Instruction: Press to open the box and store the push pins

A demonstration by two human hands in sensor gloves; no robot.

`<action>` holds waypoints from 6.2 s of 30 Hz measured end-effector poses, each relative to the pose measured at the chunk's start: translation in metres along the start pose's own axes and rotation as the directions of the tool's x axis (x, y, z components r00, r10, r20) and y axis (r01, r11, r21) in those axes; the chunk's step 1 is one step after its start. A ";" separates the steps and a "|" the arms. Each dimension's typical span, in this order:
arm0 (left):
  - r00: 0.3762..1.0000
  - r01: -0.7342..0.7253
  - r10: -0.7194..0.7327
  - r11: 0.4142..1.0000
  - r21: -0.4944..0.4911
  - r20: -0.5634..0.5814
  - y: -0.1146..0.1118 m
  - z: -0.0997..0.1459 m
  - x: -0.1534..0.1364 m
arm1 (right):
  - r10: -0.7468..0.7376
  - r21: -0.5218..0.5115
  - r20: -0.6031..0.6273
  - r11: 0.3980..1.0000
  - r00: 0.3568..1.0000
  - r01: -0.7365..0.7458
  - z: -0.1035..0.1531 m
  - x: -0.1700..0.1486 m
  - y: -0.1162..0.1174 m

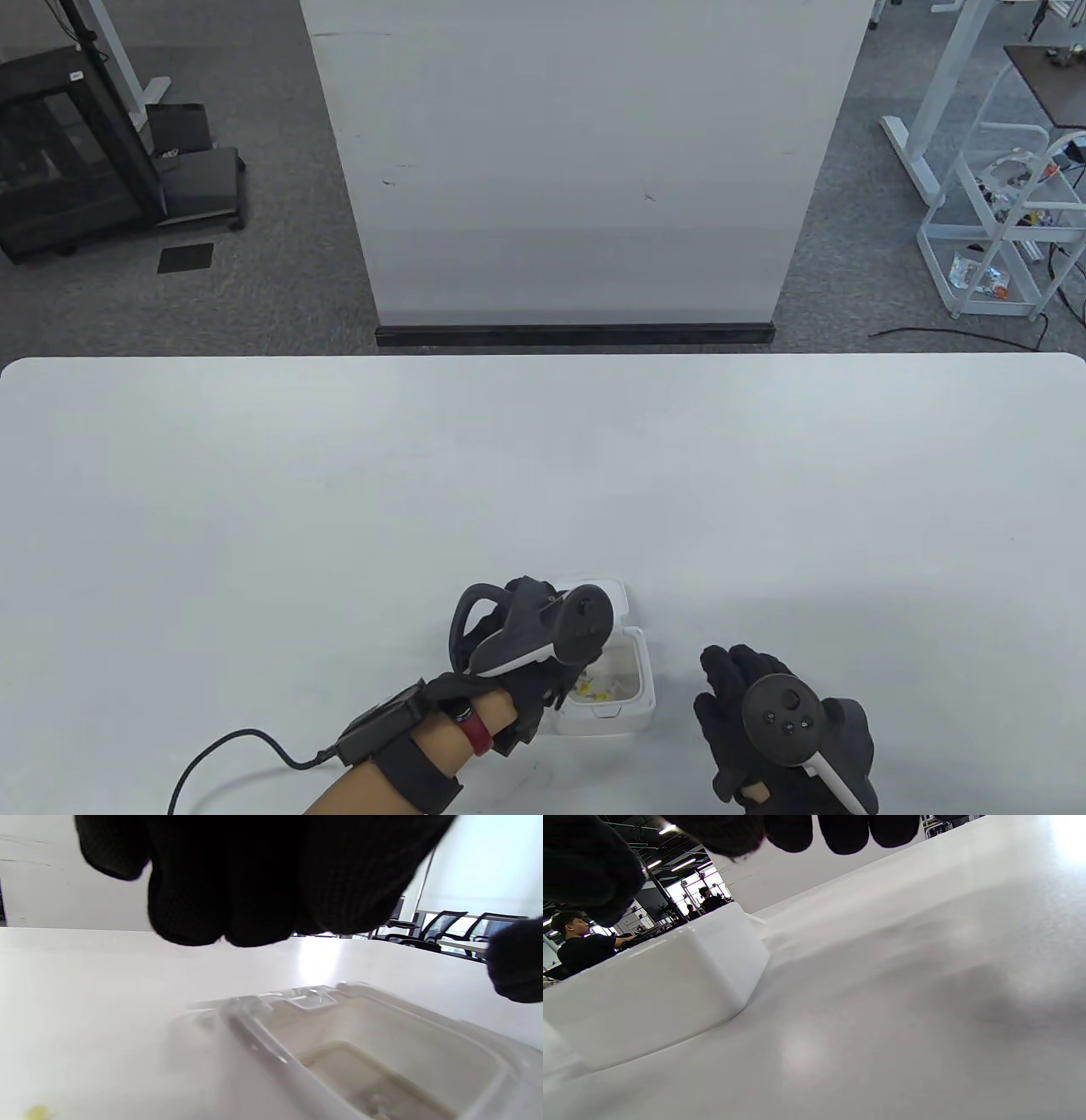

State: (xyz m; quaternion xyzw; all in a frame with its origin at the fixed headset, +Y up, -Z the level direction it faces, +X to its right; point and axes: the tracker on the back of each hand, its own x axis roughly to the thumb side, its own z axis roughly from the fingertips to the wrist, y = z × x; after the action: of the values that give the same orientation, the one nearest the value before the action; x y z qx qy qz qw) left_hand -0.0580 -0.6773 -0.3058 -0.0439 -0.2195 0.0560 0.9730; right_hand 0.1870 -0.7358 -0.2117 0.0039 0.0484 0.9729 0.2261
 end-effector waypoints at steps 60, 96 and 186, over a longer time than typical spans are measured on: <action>0.876 0.236 -0.330 0.929 -0.284 -0.352 -0.067 -0.015 -0.068 | 0.004 0.023 -0.016 1.000 1.000 -0.004 0.000 0.000 0.002; 0.998 -0.004 0.004 1.000 -0.002 -0.065 -0.017 -0.004 0.019 | -0.011 0.020 -0.013 1.000 1.000 0.012 0.000 -0.001 0.002; 0.996 -0.055 0.055 0.998 0.005 -0.070 -0.015 0.000 0.012 | -0.018 0.039 -0.020 0.999 1.000 0.019 0.000 -0.001 0.003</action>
State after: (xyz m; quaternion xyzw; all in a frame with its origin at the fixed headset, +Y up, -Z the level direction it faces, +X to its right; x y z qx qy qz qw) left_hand -0.0460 -0.6908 -0.2994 -0.0502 -0.1837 0.0816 0.9783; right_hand 0.1868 -0.7396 -0.2118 -0.0014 0.0699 0.9696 0.2343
